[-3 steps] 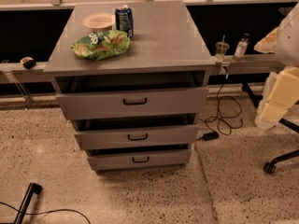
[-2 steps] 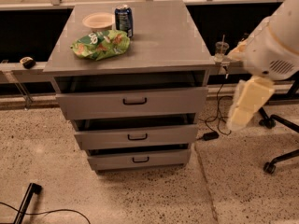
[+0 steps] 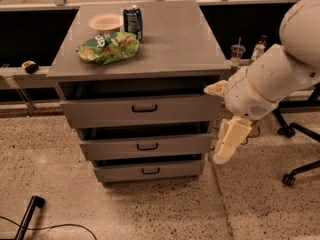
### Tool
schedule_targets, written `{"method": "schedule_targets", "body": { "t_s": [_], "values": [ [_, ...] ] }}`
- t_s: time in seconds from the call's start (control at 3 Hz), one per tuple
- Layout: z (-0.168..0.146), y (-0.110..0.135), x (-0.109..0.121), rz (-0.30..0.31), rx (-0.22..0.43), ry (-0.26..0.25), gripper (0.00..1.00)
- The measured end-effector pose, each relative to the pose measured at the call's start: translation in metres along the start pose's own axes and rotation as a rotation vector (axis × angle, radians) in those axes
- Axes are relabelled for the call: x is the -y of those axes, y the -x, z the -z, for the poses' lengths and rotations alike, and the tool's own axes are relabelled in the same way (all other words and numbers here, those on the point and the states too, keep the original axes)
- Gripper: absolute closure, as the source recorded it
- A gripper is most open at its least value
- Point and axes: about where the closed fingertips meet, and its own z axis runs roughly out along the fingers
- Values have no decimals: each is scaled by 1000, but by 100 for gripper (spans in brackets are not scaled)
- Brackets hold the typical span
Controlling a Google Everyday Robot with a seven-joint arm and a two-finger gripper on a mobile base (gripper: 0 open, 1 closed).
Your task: Open middle drawer
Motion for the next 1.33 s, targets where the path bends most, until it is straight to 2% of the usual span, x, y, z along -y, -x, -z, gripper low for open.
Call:
{"method": "schedule_targets", "body": {
  "t_s": [0.33,0.67,1.0,1.33],
  "values": [
    [-1,5,0,41,-16,5,0],
    [-63,11,-4,62,71,70,0],
    [-129,-6,-1,63,167,149,0],
    [-151,-16,-5,49,187,187,0]
  ]
}}
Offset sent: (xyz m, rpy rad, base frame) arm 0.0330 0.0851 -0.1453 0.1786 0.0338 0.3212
